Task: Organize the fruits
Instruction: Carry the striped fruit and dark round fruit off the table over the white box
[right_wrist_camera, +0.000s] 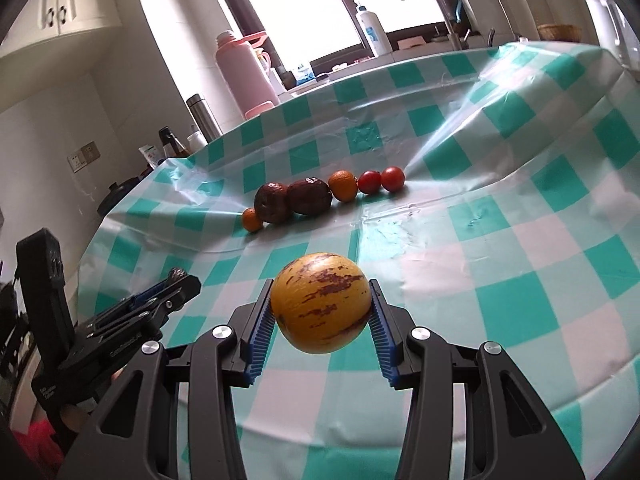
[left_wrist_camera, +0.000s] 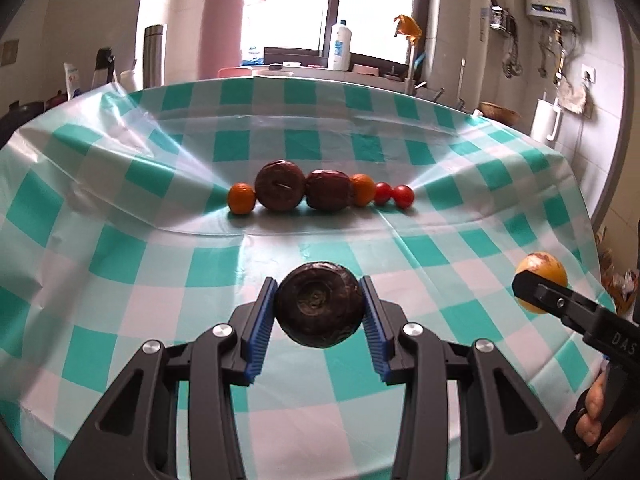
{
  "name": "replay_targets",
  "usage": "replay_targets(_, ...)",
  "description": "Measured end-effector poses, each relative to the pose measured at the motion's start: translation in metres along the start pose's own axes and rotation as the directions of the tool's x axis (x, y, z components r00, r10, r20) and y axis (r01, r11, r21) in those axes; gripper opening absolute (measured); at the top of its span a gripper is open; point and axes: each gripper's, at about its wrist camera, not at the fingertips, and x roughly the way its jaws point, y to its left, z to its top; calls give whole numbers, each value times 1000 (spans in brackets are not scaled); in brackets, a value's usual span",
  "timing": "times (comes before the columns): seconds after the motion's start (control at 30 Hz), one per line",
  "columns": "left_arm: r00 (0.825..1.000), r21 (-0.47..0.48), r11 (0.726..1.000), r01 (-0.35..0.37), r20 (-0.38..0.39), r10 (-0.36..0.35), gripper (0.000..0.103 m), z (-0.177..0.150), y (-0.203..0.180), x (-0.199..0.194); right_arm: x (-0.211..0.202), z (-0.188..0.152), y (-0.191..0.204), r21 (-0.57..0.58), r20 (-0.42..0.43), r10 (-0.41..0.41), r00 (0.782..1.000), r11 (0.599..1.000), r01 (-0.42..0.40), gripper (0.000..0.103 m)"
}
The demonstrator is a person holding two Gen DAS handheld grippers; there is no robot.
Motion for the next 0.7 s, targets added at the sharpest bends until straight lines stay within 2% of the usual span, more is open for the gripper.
replay_targets(0.4, 999, 101, 994, 34, -32, -31, 42, -11, -40, -12, -53, -22, -19, -40, 46, -40, 998, 998, 41, 45)
replay_targets(0.7, 992, 236, 964, 122, -67, -110, 42, -24, -100, -20, -105, -55, -64, 22, 65, -121, 990, 993, 120, 45)
